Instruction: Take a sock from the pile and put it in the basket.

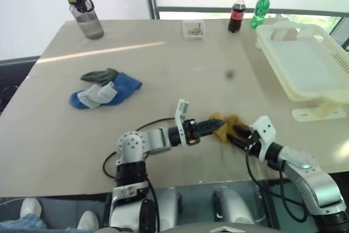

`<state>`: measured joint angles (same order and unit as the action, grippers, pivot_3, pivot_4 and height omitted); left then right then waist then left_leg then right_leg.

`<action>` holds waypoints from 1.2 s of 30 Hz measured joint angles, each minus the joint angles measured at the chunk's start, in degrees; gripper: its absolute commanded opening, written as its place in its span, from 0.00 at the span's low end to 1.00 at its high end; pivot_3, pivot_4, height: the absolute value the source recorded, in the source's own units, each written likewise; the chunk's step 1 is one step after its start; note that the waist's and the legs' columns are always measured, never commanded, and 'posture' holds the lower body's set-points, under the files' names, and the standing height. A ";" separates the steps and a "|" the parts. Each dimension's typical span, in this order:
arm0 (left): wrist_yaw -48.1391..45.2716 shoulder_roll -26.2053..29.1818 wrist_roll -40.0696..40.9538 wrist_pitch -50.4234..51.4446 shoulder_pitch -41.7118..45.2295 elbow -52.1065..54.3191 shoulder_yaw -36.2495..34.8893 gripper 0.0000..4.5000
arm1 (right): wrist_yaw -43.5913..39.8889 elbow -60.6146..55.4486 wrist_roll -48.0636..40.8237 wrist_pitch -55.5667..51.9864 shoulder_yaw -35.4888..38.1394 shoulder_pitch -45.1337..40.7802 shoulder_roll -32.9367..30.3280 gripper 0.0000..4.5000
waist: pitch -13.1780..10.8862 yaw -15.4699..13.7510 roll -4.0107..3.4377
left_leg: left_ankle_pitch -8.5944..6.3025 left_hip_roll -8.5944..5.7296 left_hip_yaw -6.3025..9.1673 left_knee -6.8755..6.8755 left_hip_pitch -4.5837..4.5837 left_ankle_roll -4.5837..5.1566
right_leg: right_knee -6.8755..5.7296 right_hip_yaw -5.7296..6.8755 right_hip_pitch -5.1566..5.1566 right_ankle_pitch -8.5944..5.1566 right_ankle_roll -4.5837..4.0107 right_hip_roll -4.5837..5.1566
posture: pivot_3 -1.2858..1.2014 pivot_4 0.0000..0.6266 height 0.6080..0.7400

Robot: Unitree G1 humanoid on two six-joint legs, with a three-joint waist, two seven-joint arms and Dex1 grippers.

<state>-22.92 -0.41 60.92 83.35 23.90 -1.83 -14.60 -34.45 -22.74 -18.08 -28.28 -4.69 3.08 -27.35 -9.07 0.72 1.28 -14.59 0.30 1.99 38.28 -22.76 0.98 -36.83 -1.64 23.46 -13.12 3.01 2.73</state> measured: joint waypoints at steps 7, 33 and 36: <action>-2.52 -0.04 0.00 -1.71 1.16 -0.98 1.86 0.59 | 0.09 -0.77 -0.10 -0.48 0.03 0.26 -0.38 0.42 | -0.01 -0.05 0.00 | 0.00 0.00 -0.01 -0.02 -0.07 0.00 | 0.01 -0.01 0.06 0.01 -0.01 0.00 | 0.52 0.24 1.00; -4.82 2.15 -2.93 -7.40 2.09 -0.92 8.60 0.59 | 0.11 -0.99 0.00 -0.46 0.03 0.44 -0.43 0.42 | -0.04 -0.06 0.00 | 0.00 0.00 -0.01 -0.04 -0.08 0.00 | 0.03 -0.01 0.07 -0.01 0.01 0.00 | 0.52 0.24 1.00; -5.82 2.26 -3.72 -8.69 2.22 -0.92 9.66 0.59 | -0.19 -1.14 -0.35 -0.20 0.37 0.87 -0.65 0.42 | -0.04 -0.09 -0.01 | 0.00 0.00 -0.01 -0.05 -0.09 0.00 | 0.04 -0.01 0.07 -0.01 0.00 0.00 | 0.52 0.24 1.00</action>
<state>-28.75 1.85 57.20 74.66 26.12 -2.76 -4.94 -34.64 -23.89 -18.44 -28.48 -4.31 3.95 -28.00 -9.11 0.63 1.28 -14.59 0.30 1.99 38.23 -22.85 0.98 -36.78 -1.65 23.54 -13.12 3.01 2.73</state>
